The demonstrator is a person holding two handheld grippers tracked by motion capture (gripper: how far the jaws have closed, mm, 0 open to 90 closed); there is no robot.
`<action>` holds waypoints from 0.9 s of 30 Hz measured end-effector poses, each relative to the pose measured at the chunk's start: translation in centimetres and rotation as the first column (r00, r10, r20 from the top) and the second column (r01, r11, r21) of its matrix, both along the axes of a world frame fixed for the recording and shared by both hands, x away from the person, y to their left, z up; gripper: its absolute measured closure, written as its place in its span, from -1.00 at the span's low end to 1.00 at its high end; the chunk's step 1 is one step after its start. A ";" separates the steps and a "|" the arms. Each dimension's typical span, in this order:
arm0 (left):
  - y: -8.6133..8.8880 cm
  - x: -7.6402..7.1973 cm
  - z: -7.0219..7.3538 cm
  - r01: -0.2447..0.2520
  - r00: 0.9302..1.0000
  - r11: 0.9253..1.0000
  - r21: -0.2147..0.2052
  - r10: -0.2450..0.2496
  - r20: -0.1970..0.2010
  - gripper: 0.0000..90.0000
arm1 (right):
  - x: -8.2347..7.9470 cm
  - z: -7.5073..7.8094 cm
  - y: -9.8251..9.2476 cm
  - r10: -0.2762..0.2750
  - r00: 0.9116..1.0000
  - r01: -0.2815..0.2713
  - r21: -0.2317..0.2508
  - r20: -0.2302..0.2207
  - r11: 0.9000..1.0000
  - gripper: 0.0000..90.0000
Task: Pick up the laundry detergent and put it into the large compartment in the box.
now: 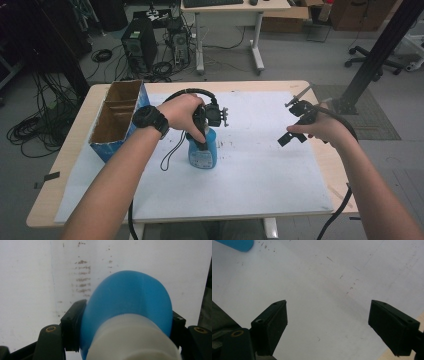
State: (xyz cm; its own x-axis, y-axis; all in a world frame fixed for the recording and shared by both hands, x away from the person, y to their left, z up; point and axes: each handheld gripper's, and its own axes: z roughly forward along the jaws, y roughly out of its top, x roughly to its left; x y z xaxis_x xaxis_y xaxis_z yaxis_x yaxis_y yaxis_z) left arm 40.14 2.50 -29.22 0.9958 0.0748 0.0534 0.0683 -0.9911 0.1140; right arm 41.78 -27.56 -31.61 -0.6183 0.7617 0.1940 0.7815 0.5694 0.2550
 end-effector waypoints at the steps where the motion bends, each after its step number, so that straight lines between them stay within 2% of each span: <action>1: 0.0 0.0 0.0 -0.006 1.000 1.000 -0.002 0.006 0.001 -0.24 | 0.0 0.0 0.0 -0.001 1.000 0.001 -0.001 0.000 1.000 -0.65; 11: -0.1 0.1 0.1 -0.033 0.999 0.999 -0.001 0.033 0.001 -0.23 | -0.1 0.0 0.2 0.002 1.000 -0.002 -0.005 -0.002 1.000 -0.65; 14: 0.0 0.2 0.1 -0.066 0.998 0.998 -0.013 0.066 -0.005 -0.23 | -0.1 0.1 0.2 0.000 1.000 0.000 -0.006 -0.001 1.000 -0.65; 18: -0.1 0.2 0.2 -0.062 0.998 0.998 -0.010 0.062 -0.001 -0.23 | -0.1 0.0 0.2 0.001 1.000 -0.001 -0.006 -0.003 1.000 -0.65; 27: -0.2 0.3 0.2 -0.094 0.996 0.996 -0.008 0.094 -0.007 -0.22 | -0.1 0.0 0.1 0.003 1.000 -0.003 -0.004 0.001 1.000 -0.65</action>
